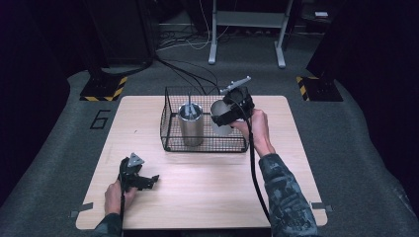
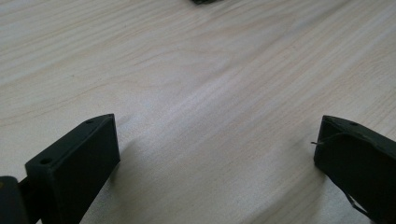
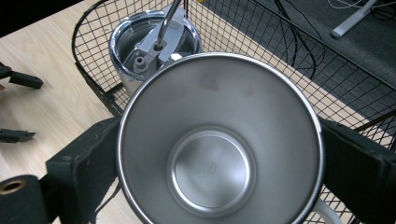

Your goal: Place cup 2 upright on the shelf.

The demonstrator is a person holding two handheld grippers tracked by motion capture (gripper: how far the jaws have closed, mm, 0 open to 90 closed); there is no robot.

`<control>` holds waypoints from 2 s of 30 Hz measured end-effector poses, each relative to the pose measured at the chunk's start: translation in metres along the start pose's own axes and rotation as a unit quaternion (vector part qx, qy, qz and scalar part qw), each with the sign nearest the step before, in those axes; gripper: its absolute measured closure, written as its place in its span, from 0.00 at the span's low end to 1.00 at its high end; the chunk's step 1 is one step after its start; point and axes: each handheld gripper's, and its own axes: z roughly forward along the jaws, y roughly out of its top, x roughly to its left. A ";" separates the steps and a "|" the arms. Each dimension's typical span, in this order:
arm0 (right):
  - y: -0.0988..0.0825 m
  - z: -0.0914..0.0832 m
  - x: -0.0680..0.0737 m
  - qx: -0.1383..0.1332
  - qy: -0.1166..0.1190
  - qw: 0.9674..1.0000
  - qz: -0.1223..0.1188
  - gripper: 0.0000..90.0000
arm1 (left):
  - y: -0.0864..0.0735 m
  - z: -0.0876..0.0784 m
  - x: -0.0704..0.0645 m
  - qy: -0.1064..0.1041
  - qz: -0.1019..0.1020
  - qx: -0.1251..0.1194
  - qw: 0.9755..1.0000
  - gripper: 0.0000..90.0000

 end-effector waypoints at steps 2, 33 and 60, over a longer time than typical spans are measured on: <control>0.001 0.004 -0.002 0.004 0.000 1.000 -0.001 0.06 | 0.000 0.000 0.000 0.000 0.001 0.000 1.000 0.00; -0.003 0.057 -0.019 0.044 -0.018 0.998 0.032 0.06 | 0.000 0.000 0.000 0.001 0.002 0.000 1.000 0.00; -0.027 0.100 -0.020 0.077 -0.017 0.995 0.066 0.06 | 0.000 0.000 0.000 0.002 0.000 0.000 1.000 0.00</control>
